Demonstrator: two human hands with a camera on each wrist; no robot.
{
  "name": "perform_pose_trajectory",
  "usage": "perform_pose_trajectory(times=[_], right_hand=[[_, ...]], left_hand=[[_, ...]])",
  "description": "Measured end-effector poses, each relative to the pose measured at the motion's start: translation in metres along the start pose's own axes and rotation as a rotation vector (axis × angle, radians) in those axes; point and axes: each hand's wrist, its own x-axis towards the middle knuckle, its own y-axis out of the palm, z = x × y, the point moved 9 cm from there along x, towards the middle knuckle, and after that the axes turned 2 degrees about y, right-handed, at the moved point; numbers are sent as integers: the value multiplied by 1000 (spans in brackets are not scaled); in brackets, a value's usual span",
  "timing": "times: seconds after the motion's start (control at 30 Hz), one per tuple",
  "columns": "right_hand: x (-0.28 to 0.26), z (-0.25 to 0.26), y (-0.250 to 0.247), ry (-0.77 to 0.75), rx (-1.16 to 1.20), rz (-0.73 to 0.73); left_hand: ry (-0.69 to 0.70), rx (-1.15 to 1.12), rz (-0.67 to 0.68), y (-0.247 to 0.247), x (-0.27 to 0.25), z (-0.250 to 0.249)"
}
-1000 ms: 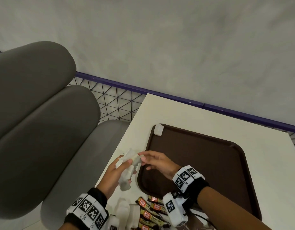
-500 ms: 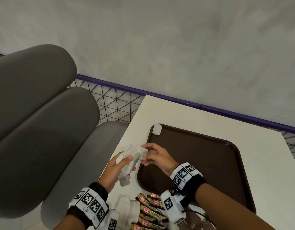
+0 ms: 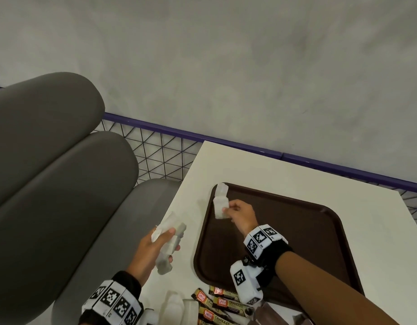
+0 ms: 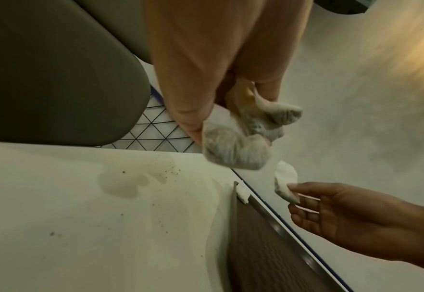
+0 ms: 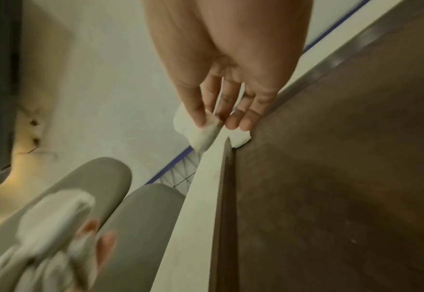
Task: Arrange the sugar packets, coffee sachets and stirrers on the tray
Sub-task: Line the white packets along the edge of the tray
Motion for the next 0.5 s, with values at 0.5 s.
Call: perform_pose_trajectory(times=[0.5], right_hand=[[72, -19, 10, 266, -80, -108]], left_hand=[[-126, -2, -120, -23, 37, 24]])
